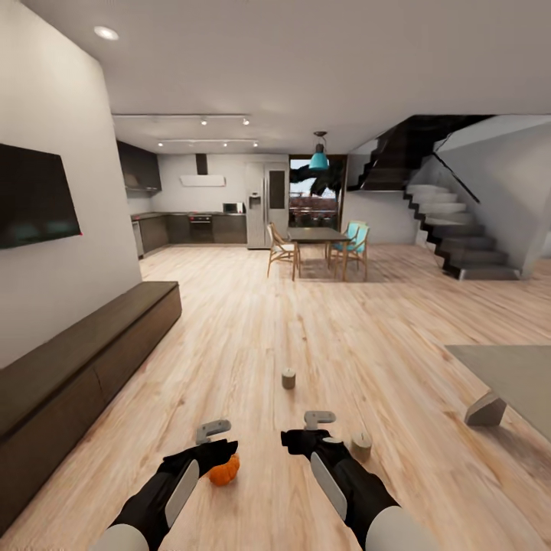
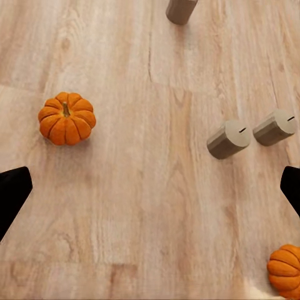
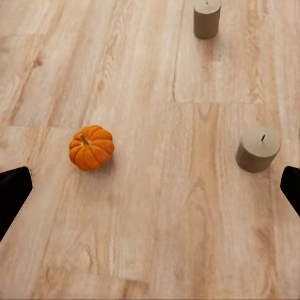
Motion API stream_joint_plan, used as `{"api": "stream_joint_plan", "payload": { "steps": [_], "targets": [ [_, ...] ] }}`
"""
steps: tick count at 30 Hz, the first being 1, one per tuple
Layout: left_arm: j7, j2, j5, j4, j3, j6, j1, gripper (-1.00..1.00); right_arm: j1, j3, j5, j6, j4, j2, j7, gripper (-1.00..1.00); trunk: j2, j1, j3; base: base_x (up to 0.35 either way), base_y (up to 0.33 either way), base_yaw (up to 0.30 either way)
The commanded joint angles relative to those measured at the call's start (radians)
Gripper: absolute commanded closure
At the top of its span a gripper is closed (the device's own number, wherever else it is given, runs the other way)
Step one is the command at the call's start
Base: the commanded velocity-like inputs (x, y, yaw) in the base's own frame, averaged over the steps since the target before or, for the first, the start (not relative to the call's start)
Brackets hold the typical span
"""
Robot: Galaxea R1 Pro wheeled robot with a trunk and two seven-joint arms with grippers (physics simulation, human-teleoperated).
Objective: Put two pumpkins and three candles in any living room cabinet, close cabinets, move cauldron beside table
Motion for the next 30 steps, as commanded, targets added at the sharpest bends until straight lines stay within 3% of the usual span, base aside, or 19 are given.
{"api": "stream_joint_plan", "payload": {
  "steps": [1, 18, 30],
  "targets": [
    [0.002, 0.0, 0.007, -0.001, -0.002, 0.004, -0.001, -1.0, -0.001, 0.006, -0.011, 0.004, -0.002, -0.001, -0.01, -1.0, 0.0, 0.0, 0.0, 0.238, 0.0, 0.236],
    [0.002, -0.001, 0.008, -0.001, -0.002, 0.004, -0.001, -1.0, -0.001, 0.005, -0.012, 0.006, -0.003, -0.001, -0.009, -1.0, 0.0, 0.0, 0.013, 0.275, 0.0, 0.236],
    [0.001, -0.001, 0.005, -0.001, -0.003, 0.004, 0.0, -1.0, -0.001, 0.004, -0.012, 0.008, -0.002, -0.001, -0.01, -1.0, 0.0, 0.0, 0.016, -0.023, 0.0, 0.21]
  ]
}}
